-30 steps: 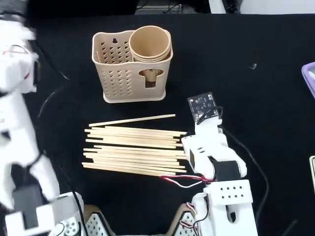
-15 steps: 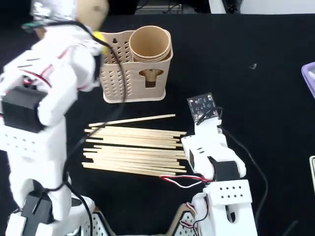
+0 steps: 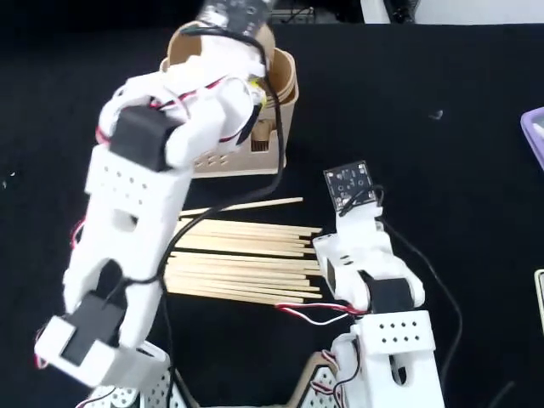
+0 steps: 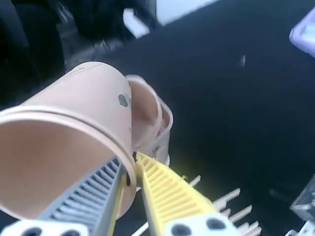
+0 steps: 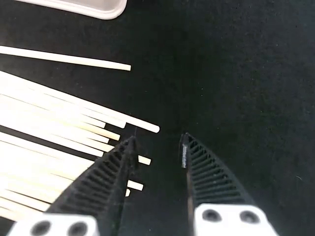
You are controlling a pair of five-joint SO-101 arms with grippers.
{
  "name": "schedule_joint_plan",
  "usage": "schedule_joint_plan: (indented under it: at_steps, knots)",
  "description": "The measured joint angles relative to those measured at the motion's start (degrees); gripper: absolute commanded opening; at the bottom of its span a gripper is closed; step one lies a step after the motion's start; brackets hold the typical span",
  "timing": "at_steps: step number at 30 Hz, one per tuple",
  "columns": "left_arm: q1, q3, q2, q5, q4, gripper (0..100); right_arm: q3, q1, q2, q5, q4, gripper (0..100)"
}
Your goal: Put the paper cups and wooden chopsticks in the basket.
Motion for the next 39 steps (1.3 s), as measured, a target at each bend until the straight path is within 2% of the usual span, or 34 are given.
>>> schedule_joint_plan:
  at_steps: [8, 18, 25, 30, 34, 39]
  knots:
    - [0.09, -9.23, 6.95, -4.84, 6.51, 3, 0.00, 0.00, 0.00, 0.00, 0.00, 14.9]
    - [1.49, -16.97, 15.38, -8.70, 7.03, 3, 0.09, 0.00, 0.00, 0.00, 0.00, 14.9]
    - [2.55, -18.55, 16.44, -9.67, 7.03, 4, 0.09, 0.00, 0.00, 0.00, 0.00, 14.9]
    - [2.90, -18.73, 16.44, -9.76, 8.26, 14, 0.09, 0.00, 0.00, 0.00, 0.00, 14.9]
    - [2.90, -19.96, 16.53, -11.78, 11.60, 14, 0.09, 0.00, 0.00, 0.00, 0.00, 14.9]
    - [3.08, -23.91, 16.88, -11.60, 11.96, 15, 0.09, 0.00, 0.00, 0.00, 0.00, 14.9]
